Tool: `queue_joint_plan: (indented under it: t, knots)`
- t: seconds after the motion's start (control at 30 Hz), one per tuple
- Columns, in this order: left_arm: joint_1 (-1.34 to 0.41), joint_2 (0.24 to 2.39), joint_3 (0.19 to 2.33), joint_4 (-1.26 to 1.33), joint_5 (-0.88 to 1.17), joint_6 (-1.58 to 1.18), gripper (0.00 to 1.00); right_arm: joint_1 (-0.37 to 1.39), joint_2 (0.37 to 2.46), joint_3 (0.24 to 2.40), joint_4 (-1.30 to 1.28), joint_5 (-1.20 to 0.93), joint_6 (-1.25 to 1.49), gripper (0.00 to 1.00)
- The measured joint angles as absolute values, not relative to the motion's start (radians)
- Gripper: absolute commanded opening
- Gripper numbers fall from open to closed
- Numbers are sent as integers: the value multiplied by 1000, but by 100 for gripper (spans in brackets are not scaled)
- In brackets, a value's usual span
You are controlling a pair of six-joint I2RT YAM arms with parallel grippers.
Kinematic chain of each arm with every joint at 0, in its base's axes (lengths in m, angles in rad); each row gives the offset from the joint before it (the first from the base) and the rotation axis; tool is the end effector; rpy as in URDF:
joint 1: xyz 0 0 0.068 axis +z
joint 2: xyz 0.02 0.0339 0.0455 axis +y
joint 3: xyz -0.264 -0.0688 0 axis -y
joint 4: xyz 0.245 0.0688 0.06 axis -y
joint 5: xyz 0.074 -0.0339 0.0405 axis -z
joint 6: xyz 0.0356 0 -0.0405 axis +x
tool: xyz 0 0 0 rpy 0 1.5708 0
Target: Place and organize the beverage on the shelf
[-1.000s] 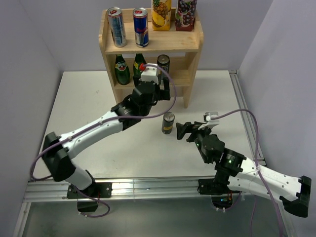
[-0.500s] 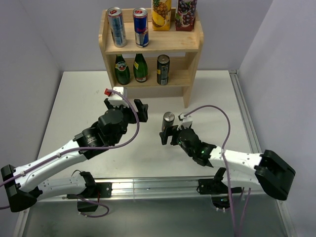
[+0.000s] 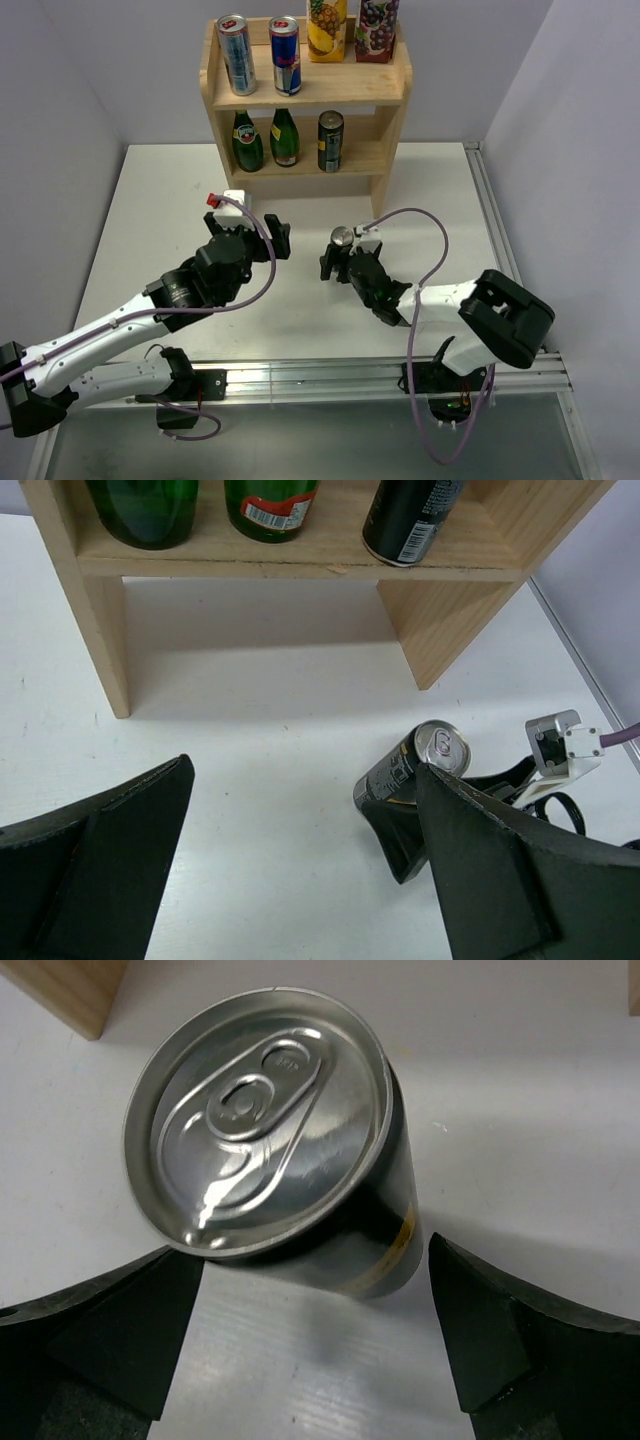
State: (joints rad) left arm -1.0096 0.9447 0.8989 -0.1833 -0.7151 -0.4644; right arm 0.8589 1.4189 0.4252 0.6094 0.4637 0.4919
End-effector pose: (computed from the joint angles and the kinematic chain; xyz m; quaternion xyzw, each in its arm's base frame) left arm 0.1321 -0.1662 0.3532 -0.0120 0.7652 -0.1884 0.6155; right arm 0.1833 0.1881 0.1622 -0.0209 0.8168 0.1915 0.5438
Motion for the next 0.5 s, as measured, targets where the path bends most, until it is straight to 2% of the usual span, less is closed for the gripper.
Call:
queue_joint_plan:
  t: [0.17,0.27,0.3,0.37,0.43,0.47,0.5]
  knots:
    - [-1010,923,874,-172,-732,-457,99,850,1520,461,691,500,477,97]
    - [-1010,913,858,-169,-739,-454,99,850,1568,478,727,527,473,88]
    - [-1010,908,852,-169,-741,-453,99,850,1578,479,737,534,471,77]
    - [-1010,903,847,-169,-748,-453,99,848,1595,482,751,550,467,70]
    - [-1010,900,846,-169,-752,-453,99,846,1608,490,764,568,456,58]
    - [-1010,899,846,-169,-756,-453,99,846,1612,493,770,574,453,36]
    - [-1010,899,845,-169,-758,-453,99,846,1615,494,772,577,451,27]
